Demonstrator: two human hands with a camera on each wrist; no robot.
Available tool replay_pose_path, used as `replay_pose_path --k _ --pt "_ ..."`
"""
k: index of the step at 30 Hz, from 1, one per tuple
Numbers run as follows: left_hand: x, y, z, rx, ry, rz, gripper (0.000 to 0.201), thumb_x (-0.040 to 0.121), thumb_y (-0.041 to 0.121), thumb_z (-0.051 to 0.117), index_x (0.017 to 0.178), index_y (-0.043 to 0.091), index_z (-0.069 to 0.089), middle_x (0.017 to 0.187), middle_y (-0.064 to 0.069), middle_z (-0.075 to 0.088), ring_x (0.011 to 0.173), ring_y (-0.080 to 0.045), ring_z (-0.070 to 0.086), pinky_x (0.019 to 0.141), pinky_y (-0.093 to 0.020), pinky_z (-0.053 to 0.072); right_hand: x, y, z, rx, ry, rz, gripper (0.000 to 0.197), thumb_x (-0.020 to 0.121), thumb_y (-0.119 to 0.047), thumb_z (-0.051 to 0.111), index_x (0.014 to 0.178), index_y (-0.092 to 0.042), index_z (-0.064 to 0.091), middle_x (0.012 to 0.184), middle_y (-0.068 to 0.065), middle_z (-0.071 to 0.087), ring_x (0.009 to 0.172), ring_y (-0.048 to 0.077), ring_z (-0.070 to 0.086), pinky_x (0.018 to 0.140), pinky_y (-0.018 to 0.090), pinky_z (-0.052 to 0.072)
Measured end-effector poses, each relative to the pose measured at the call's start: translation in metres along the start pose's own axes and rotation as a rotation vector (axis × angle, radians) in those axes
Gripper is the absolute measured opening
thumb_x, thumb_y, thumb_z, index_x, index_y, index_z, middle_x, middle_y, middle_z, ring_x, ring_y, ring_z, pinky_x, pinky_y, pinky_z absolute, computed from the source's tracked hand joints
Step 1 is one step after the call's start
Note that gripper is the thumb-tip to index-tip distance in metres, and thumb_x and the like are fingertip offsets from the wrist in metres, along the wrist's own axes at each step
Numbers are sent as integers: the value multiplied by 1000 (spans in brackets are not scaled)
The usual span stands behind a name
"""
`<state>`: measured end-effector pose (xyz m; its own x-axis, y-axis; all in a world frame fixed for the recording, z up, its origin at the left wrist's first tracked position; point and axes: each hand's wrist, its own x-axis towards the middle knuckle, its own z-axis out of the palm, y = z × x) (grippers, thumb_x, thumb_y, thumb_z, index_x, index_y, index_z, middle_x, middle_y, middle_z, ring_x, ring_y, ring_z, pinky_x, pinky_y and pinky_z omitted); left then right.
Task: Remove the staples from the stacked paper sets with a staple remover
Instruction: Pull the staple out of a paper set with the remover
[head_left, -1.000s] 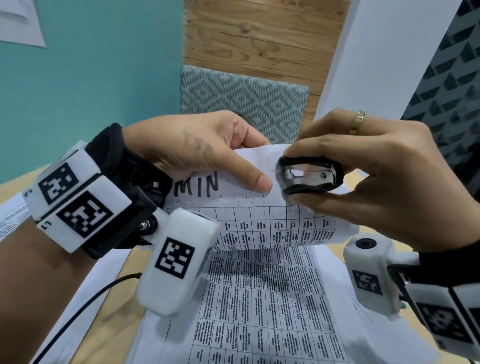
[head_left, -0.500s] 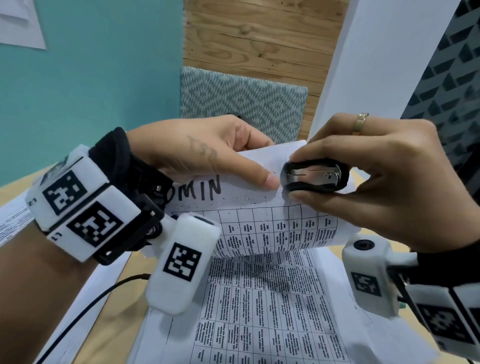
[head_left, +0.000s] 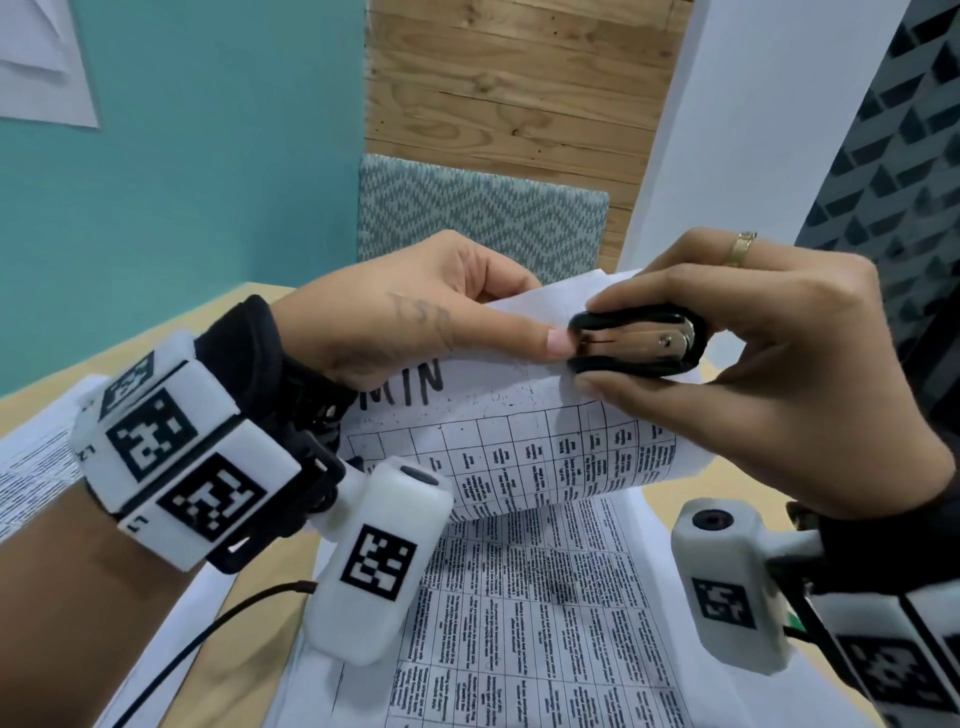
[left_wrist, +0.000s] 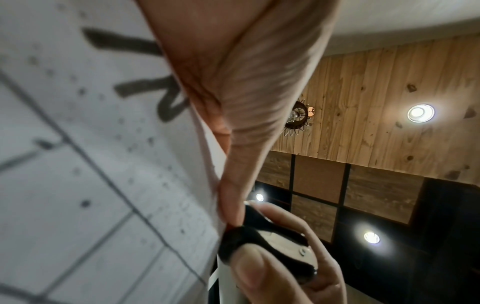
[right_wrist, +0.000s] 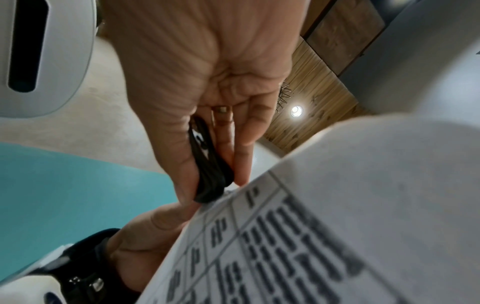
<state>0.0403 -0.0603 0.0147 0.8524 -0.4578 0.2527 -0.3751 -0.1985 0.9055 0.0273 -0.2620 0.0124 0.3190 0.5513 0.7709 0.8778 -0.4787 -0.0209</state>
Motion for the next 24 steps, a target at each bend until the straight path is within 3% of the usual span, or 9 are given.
replay_pose_path --k 3,5,9,11,14,16,18,22,24 --pt "0 -1 -1 -79 -7 -32 19 70 14 70 82 -2 69 76 -9 68 66 -14 62 63 -19 52 0 -3 -2 -39 13 -9 23 70 -21 77 88 -9 72 77 6 64 65 17 57 57 27 46" --pt "0 -1 0 -124 1 -52 19 70 10 73 83 -2 68 76 -10 68 66 -15 63 64 -20 52 0 -4 -2 -89 23 -16 22 71 -23 76 87 -8 73 77 5 63 62 20 57 56 33 47" --pt "3 0 11 -146 107 -35 9 67 10 71 64 7 63 60 -3 61 53 -9 55 55 -13 46 -1 -5 2 -162 64 5 22 70 -26 75 85 -9 73 74 4 61 55 26 55 50 40 47" --pt "6 -2 15 -127 165 -16 10 69 9 71 63 7 63 65 -6 60 59 -12 55 62 -18 46 -1 -6 5 -195 88 24 21 70 -26 74 83 -9 72 71 4 60 55 24 53 49 41 47" --pt "8 -5 22 -145 243 23 11 80 6 65 77 -4 65 80 -19 63 74 -19 56 75 -26 45 -2 -8 9 -179 130 86 21 70 -28 74 81 -10 72 69 4 62 58 19 56 51 39 48" --pt "9 -6 24 -184 270 39 10 81 5 64 82 -6 63 82 -22 62 76 -22 55 76 -30 45 -1 -10 11 -110 160 150 21 69 -29 76 80 -11 73 69 1 64 59 10 57 55 32 50" --pt "9 -7 23 -194 263 54 11 78 9 65 81 -2 63 80 -19 60 75 -23 53 75 -33 44 1 -11 11 4 191 215 19 67 -28 78 78 -14 72 70 -5 67 62 5 61 58 17 49" --pt "7 -8 22 -156 217 122 10 80 12 68 82 2 66 79 -15 64 72 -19 58 70 -27 47 3 -9 7 330 244 403 22 61 -34 82 69 -16 73 64 1 71 60 18 66 55 33 53" --pt "7 -7 21 -67 204 180 17 82 14 64 89 -1 67 84 -18 69 75 -16 61 72 -26 48 4 -7 4 463 232 488 29 55 -36 85 67 -12 73 62 2 71 56 17 65 48 23 45"
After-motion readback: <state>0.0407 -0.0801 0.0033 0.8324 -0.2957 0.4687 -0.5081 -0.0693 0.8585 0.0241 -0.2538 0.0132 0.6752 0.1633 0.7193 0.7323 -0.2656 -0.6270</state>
